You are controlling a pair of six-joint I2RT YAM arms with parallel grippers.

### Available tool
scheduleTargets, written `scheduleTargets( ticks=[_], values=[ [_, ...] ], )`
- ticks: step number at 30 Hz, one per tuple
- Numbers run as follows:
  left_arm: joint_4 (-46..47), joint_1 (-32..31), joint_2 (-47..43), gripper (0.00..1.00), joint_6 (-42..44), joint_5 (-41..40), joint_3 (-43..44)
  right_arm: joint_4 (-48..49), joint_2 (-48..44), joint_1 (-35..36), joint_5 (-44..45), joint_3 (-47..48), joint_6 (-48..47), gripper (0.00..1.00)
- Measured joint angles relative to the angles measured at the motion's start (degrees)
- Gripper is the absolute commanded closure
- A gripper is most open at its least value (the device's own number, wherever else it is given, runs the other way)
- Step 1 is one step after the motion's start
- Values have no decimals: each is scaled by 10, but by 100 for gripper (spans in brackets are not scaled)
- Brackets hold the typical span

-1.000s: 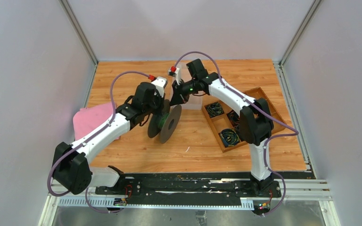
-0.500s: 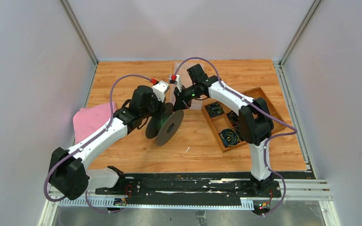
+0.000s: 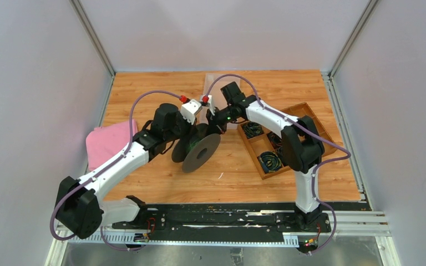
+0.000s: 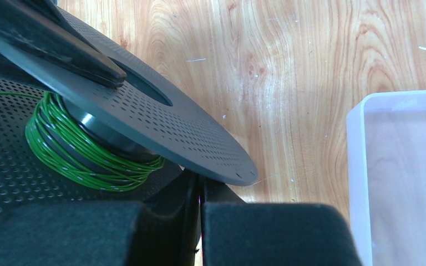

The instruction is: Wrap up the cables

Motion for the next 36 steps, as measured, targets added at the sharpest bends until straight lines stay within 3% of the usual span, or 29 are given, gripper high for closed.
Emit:
scheduleTargets(
  ticks=[6, 13, 25, 36],
  values=[
    [0, 0, 0, 100, -3, -5, 0, 1, -7, 0, 0, 4, 5, 97],
    [-34, -1, 17, 100, -17, -37, 28, -26, -7, -5, -11, 50, 31, 77],
    [-99, 6, 42, 100, -65, -96, 81, -80, -44, -30, -6, 100, 71, 73],
    [-116, 51, 85, 100, -137, 22, 126, -102, -113, -86, 16, 89, 90, 72]
  ],
)
